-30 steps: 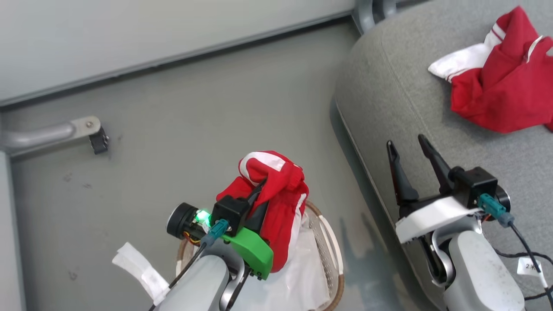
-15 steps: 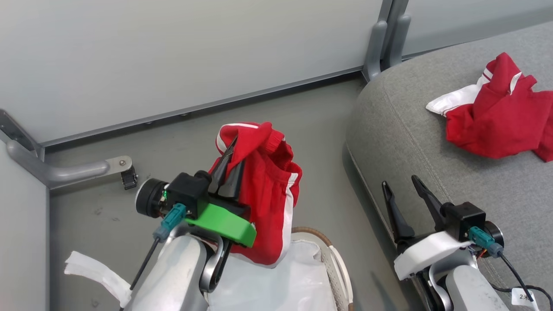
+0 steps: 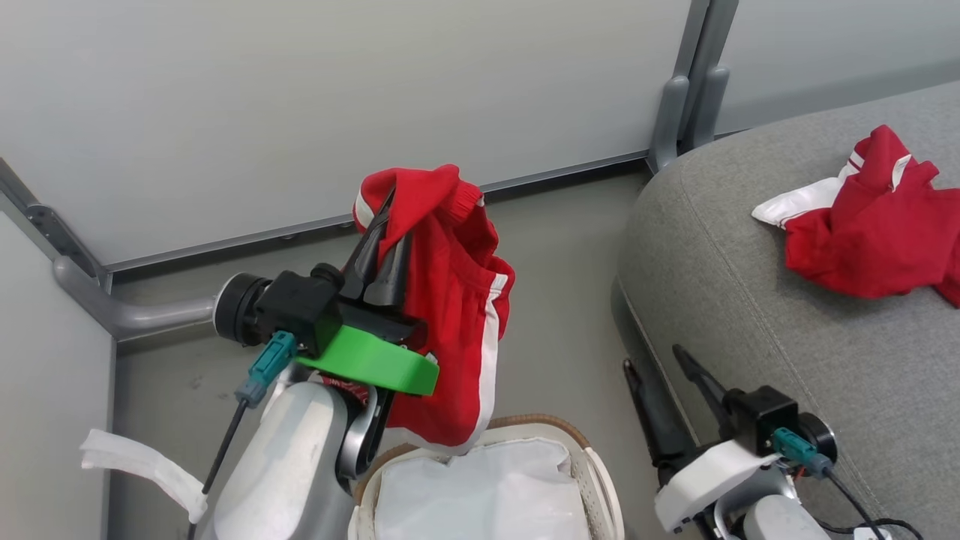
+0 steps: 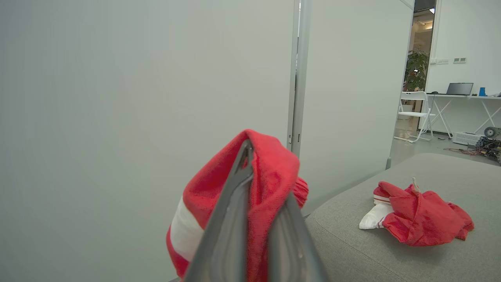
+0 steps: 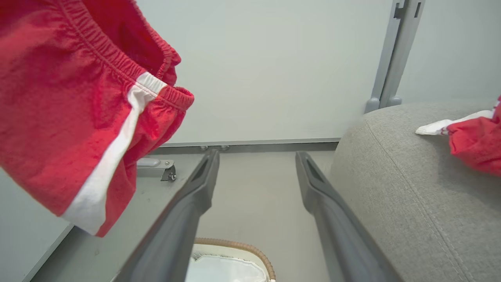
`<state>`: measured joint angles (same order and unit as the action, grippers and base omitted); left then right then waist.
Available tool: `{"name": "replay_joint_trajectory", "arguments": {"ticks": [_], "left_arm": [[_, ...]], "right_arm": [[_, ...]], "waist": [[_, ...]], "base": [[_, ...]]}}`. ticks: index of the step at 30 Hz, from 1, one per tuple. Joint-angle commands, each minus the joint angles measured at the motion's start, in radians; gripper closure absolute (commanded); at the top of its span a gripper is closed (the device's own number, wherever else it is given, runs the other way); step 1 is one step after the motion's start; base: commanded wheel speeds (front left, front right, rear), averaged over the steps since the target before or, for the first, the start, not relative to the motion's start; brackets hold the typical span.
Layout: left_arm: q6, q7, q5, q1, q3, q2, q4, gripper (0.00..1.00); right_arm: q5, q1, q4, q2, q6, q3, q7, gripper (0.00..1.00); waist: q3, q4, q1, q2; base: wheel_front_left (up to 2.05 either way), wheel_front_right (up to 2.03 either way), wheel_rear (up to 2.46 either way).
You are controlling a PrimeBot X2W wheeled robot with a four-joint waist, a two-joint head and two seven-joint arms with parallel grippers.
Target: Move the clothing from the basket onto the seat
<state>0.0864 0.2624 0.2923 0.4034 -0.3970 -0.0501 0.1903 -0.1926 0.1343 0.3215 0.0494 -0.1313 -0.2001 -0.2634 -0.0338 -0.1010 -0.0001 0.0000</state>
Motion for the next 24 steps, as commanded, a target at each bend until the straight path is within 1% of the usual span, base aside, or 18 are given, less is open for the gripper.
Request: {"name": "replay_joint_trajectory", "arguments": {"ticks": [1, 10, 14, 17, 24], "left_arm": [[-0.006, 0.003, 0.004, 0.012, -0.006, -0.001, -0.006, 1.00], [-0.017, 0.003, 0.022, 0.015, -0.054, -0.001, -0.004, 1.00], [-0.022, 0.003, 0.029, 0.021, -0.074, -0.001, -0.001, 1.00], [-0.022, 0.003, 0.025, 0.027, -0.094, -0.001, 0.005, 1.00], [-0.034, 0.003, 0.050, 0.041, -0.151, -0.001, -0.001, 1.00]], "right_arm": [[-0.004, -0.004, -0.008, 0.003, 0.001, -0.027, -0.002, 0.00], [-0.067, 0.086, -0.078, 0.003, 0.001, -0.282, -0.002, 0.00], [-0.128, 0.144, -0.102, 0.005, 0.001, -0.391, -0.002, 0.00], [-0.139, 0.182, -0.091, 0.004, 0.001, -0.429, -0.002, 0.00], [-0.125, 0.234, -0.023, 0.004, 0.001, -0.444, -0.002, 0.00]], "waist": [[0.000, 0.006, 0.0001, 0.0000], [-0.016, 0.044, 0.0001, 0.0000], [-0.021, 0.061, 0.0001, 0.0000], [-0.025, 0.076, 0.0001, 0.0000], [-0.030, 0.113, 0.0001, 0.0000]], "base": [[0.00, 0.00, 0.00], [0.00, 0.00, 0.00], [0.00, 0.00, 0.00], [0.00, 0.00, 0.00], [0.00, 0.00, 0.00]]}}
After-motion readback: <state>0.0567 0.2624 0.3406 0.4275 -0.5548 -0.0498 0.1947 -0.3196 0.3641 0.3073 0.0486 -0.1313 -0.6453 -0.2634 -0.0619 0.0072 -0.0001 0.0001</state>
